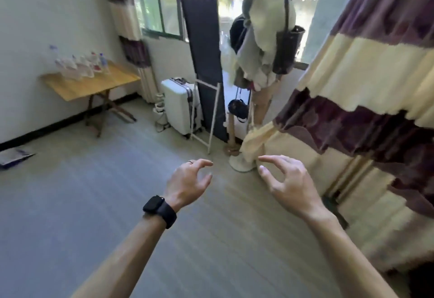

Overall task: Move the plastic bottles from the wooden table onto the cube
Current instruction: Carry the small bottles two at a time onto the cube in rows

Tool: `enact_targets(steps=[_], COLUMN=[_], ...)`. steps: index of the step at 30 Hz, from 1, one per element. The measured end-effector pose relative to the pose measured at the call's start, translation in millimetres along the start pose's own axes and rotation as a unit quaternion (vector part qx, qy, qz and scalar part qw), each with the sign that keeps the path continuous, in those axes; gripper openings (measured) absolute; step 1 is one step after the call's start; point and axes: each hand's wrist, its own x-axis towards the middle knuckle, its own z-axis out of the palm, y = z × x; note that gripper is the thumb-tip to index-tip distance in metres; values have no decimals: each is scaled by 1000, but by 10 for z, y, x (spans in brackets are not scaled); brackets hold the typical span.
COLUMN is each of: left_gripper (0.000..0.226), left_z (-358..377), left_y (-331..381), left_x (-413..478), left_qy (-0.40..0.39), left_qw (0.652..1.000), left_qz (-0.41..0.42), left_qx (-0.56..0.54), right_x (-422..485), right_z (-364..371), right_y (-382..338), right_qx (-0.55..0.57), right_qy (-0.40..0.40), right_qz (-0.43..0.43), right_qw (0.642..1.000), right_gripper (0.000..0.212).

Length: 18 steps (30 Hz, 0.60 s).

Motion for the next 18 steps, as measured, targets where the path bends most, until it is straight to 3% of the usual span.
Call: enact_targets(steps=[6,18], left_gripper=[35,30], left_z=[-1139,-2839], left_y=[-1270,-3047], left_x=[499,764], left_qy=[85,207], left_qw=[994,959], left_qz=[-69,-185], left_qx=[13,53], right_x=[1127,2704], right_z=[1012,2756], right_y=[-1073,-2735], right_qx=[5,46], right_qy=[-49,-154], right_qz=[-89,-214], right_qw=[995,963], right_gripper=[27,33])
